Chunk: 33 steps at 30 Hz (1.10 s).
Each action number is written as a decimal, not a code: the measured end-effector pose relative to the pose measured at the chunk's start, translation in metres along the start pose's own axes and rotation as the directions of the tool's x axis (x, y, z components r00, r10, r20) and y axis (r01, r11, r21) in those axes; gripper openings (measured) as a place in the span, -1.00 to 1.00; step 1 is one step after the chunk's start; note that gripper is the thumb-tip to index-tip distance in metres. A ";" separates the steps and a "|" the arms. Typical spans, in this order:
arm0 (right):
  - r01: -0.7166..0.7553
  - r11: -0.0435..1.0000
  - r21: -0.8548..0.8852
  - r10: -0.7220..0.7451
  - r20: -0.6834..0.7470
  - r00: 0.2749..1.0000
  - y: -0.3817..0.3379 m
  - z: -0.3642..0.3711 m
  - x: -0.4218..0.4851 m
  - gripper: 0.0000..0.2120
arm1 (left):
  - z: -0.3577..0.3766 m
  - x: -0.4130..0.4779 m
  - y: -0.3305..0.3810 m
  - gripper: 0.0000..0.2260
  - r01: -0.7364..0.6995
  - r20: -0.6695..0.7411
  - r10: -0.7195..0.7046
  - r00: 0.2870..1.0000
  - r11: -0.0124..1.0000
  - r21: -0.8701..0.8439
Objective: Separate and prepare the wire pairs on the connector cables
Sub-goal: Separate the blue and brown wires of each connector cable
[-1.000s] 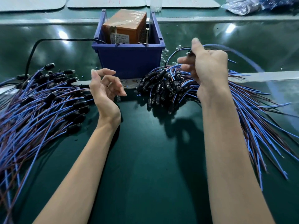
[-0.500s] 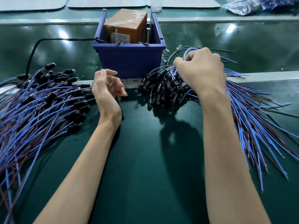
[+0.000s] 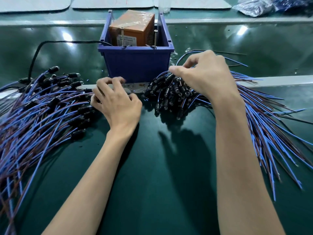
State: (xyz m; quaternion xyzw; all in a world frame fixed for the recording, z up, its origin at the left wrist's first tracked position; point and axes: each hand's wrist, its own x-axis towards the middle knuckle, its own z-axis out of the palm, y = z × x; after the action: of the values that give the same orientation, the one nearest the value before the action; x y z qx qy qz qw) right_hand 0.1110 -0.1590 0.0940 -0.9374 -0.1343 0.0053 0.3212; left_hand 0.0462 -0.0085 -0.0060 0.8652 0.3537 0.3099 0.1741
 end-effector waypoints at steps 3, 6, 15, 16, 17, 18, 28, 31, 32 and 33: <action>0.015 1.000 0.024 -0.013 -0.077 0.997 -0.002 -0.001 0.001 -0.74 | 0.002 0.002 -0.002 -0.63 0.060 0.166 -0.081 0.983 0.990 0.131; 0.029 0.999 0.041 -0.025 -0.103 0.994 -0.002 -0.002 0.002 -0.77 | 0.002 0.002 -0.003 -0.61 0.044 0.170 -0.069 0.983 0.988 0.146; 0.116 0.991 0.070 -0.109 -0.095 0.989 -0.008 0.003 0.001 -0.76 | 0.003 0.006 -0.009 -0.65 0.040 0.041 -0.035 0.999 0.991 -0.127; 0.132 0.988 0.076 -0.124 -0.099 0.987 -0.009 0.004 0.001 -0.75 | 0.003 0.007 -0.009 -0.69 0.024 0.015 -0.022 1.000 0.981 -0.192; 0.150 0.985 0.081 -0.141 -0.101 0.985 -0.011 0.004 0.000 -0.75 | 0.002 0.007 -0.008 -0.75 0.000 -0.018 -0.005 1.000 0.965 -0.263; 0.171 0.982 0.086 -0.162 -0.103 0.981 -0.013 0.005 0.000 -0.75 | 0.001 0.007 -0.007 -0.80 -0.037 -0.067 0.015 0.998 0.940 -0.338; 0.481 0.868 0.123 -0.495 0.301 0.815 -0.040 0.022 -0.017 -0.65 | 0.002 -0.003 0.005 -0.87 -0.599 -0.534 0.303 0.789 0.573 -0.560; 0.494 0.866 0.076 -0.496 0.263 0.828 -0.045 0.032 -0.017 -0.80 | 0.003 -0.004 0.005 -0.82 -0.589 -0.527 0.282 0.802 0.518 -0.620; 0.468 0.881 0.065 -0.470 0.214 0.856 -0.044 0.034 -0.016 -0.83 | 0.003 -0.005 0.005 -0.83 -0.585 -0.512 0.291 0.808 0.493 -0.644; 0.436 0.897 0.068 -0.441 0.153 0.884 -0.042 0.035 -0.014 -0.84 | 0.002 -0.005 0.006 -0.84 -0.592 -0.512 0.302 0.804 0.496 -0.636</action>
State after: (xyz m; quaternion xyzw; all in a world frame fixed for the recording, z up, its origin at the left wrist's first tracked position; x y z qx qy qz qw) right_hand 0.0834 -0.1094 0.0908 -0.8738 -0.3686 0.0120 0.3168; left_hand 0.0476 -0.0167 -0.0068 0.7001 -0.0310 0.6063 0.3759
